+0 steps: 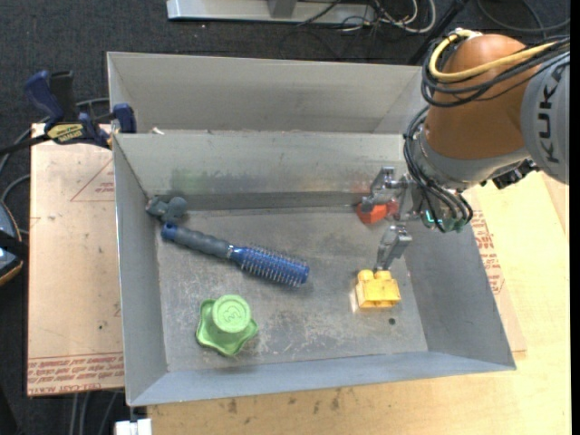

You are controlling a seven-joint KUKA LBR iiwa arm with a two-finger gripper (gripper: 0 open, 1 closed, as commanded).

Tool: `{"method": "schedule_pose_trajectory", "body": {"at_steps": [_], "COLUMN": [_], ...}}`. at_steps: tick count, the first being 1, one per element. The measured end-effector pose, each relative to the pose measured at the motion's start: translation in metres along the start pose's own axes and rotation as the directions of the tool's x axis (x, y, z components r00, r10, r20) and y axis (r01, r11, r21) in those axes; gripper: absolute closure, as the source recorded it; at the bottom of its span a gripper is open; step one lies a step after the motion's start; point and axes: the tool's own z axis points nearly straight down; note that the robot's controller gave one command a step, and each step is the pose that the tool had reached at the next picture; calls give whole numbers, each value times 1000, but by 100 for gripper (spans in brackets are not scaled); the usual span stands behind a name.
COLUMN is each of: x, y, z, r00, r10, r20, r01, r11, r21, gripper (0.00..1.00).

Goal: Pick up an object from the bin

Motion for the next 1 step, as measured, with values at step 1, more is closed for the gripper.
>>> {"method": "schedule_pose_trajectory", "body": {"at_steps": [1], "x": [45], "y": [-65], "z": [156], "r00": [996], "r10": [-85], "r20": [14], "r01": [85], "r11": [996], "r21": [0], "gripper": [0]}}
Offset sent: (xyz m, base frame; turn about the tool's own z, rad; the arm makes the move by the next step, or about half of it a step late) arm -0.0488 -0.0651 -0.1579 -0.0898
